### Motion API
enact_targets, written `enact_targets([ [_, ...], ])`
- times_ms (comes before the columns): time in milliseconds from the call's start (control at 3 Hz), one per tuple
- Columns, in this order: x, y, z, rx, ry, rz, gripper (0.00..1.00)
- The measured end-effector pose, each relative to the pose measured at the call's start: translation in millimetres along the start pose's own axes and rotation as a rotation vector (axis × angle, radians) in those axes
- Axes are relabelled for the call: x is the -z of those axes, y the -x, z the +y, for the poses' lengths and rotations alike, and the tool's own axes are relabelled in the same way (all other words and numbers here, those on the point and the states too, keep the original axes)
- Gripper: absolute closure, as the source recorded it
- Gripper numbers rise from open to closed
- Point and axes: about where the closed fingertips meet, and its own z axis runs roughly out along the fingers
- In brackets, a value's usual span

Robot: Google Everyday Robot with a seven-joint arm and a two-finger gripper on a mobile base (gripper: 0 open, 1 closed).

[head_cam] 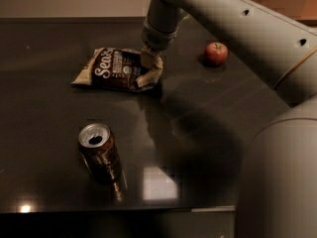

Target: Move brown chip bag near apple

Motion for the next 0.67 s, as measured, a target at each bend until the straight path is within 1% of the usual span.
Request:
enact_targets([
  [333,6.4,-12.4,-20.6,0.026,-0.016,0.024,1.0],
  [667,6.4,-21.4,-55.2,0.064,-0.033,0.054,1.0],
])
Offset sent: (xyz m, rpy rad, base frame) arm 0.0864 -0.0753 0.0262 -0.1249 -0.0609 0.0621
